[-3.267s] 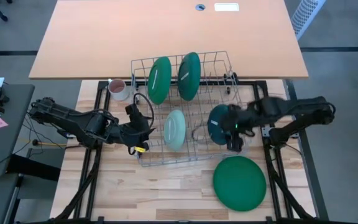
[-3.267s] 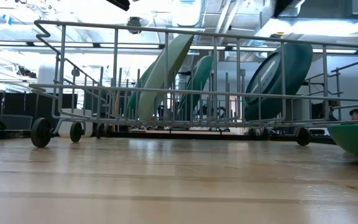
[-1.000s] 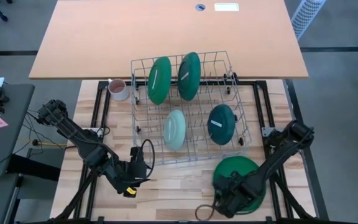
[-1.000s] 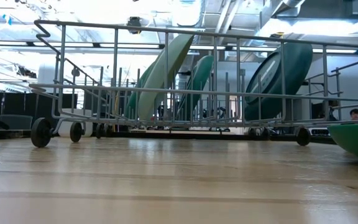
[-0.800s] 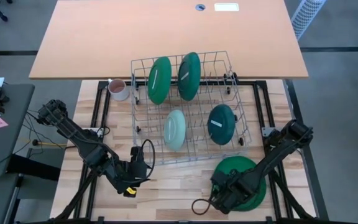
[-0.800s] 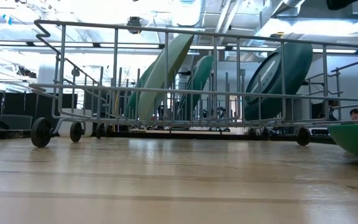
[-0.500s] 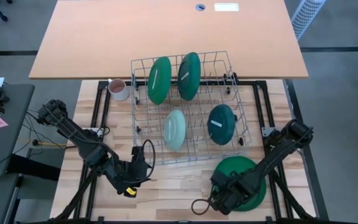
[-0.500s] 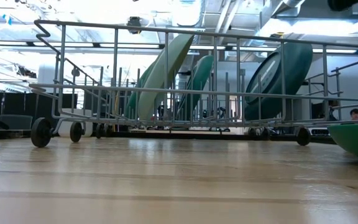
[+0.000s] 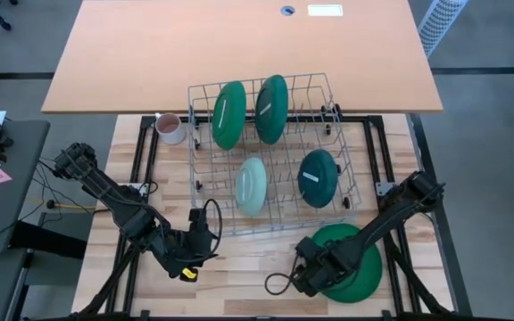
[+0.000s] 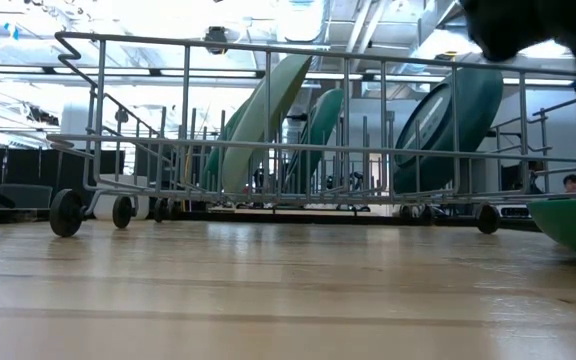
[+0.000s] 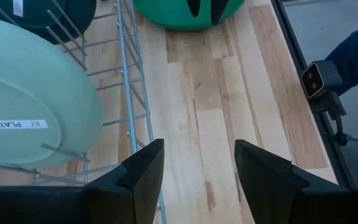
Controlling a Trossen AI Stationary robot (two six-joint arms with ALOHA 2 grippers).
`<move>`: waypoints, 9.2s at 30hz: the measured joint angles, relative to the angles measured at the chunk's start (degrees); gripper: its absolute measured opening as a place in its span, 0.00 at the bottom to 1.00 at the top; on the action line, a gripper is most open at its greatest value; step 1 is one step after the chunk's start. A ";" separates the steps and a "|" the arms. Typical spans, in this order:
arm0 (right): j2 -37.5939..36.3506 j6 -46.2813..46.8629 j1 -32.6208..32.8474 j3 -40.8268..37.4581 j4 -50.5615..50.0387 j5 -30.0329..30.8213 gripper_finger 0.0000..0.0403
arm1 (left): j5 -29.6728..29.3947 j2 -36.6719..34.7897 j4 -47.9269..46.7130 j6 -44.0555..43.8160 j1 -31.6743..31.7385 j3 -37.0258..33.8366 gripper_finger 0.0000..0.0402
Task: Sort dishes
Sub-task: Put the green plate in the dish rack
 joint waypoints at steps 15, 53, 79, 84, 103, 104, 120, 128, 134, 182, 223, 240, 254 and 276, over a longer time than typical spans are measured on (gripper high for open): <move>5.04 -5.01 -0.92 -0.04 1.33 -11.22 0.54 | -0.04 0.00 -0.04 -0.73 0.00 0.00 0.47; 5.08 -19.33 12.15 23.14 5.78 -10.59 0.04 | -0.06 0.00 -0.02 -1.69 -0.80 0.00 0.47; 5.08 -76.35 14.47 40.95 12.47 13.34 0.00 | -0.58 -0.69 -0.96 -1.49 -2.55 -0.02 0.47; 3.92 -79.14 13.09 41.33 10.43 13.29 0.00 | -3.80 -2.47 -3.47 -4.10 -4.40 -0.02 0.47; -5.19 -85.43 8.86 41.35 -1.44 21.50 0.00 | -13.35 -4.99 -5.27 -6.16 -10.25 -0.02 0.47; -5.65 -84.91 8.25 41.35 -2.81 22.66 0.00 | -13.69 -4.99 -5.28 -6.36 -10.25 -0.02 0.47; -7.00 -85.52 -0.17 41.35 -4.21 26.33 0.00 | -23.66 -4.97 -15.63 -16.55 -13.37 -0.02 0.47; -6.02 -88.50 -1.70 38.29 8.23 26.15 0.00 | -26.07 -4.94 -15.50 -16.86 -14.23 -0.02 0.47; -6.24 -86.59 -1.77 38.40 11.23 26.42 0.00 | -26.15 -4.94 -15.48 -17.47 -14.23 -0.02 0.47; -18.63 -86.65 -7.93 38.36 4.38 32.34 0.01 | -37.21 -4.90 -13.40 -14.17 -13.83 0.21 0.47; -40.47 -43.98 -43.60 38.40 -20.13 14.26 0.01 | -15.88 -12.92 -7.62 -15.74 27.55 24.74 0.47; -36.42 -48.04 -61.75 38.36 -20.40 -17.07 0.01 | -23.53 -3.41 -0.11 -22.82 34.38 24.74 0.47; -35.62 -46.87 -73.59 38.36 -11.57 -30.79 0.01 | -14.72 1.46 14.31 -22.92 34.36 24.70 0.47; -33.99 -37.63 -51.68 38.38 6.55 1.07 0.01 | -4.63 -8.17 12.08 -5.08 34.45 24.70 0.47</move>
